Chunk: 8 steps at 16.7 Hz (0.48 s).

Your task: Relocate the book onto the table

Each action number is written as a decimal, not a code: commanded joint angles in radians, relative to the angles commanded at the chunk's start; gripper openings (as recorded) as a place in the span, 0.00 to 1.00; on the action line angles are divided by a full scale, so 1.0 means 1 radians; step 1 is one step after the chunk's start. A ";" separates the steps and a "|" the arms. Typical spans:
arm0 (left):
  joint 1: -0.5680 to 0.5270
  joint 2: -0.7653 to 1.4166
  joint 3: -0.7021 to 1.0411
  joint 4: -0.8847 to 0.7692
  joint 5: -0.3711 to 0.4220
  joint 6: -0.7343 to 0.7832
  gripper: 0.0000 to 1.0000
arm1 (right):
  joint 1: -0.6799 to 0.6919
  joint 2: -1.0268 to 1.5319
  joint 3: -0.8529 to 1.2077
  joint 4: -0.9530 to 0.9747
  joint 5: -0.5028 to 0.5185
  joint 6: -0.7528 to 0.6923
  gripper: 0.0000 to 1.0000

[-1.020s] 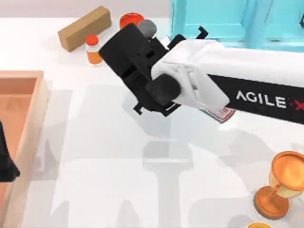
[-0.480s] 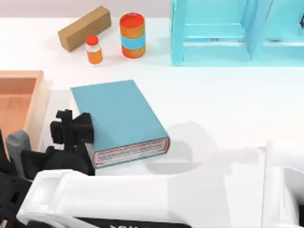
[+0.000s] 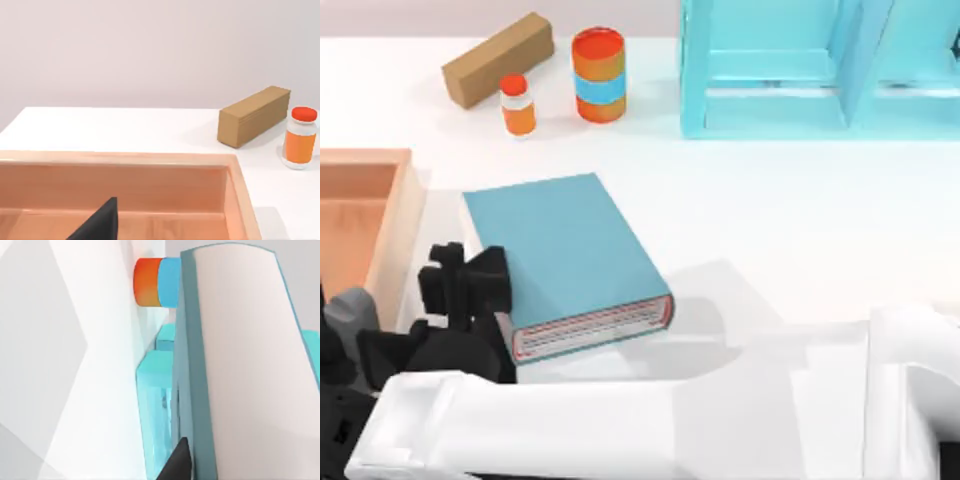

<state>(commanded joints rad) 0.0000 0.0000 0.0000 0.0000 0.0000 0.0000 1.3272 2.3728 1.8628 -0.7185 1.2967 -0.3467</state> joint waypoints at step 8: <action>0.000 0.000 0.000 0.000 0.000 0.000 1.00 | 0.003 0.002 0.005 -0.011 0.003 0.019 0.00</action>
<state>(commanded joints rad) 0.0000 0.0000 0.0000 0.0000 0.0000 0.0000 1.3302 2.3750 1.8682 -0.7291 1.2994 -0.3273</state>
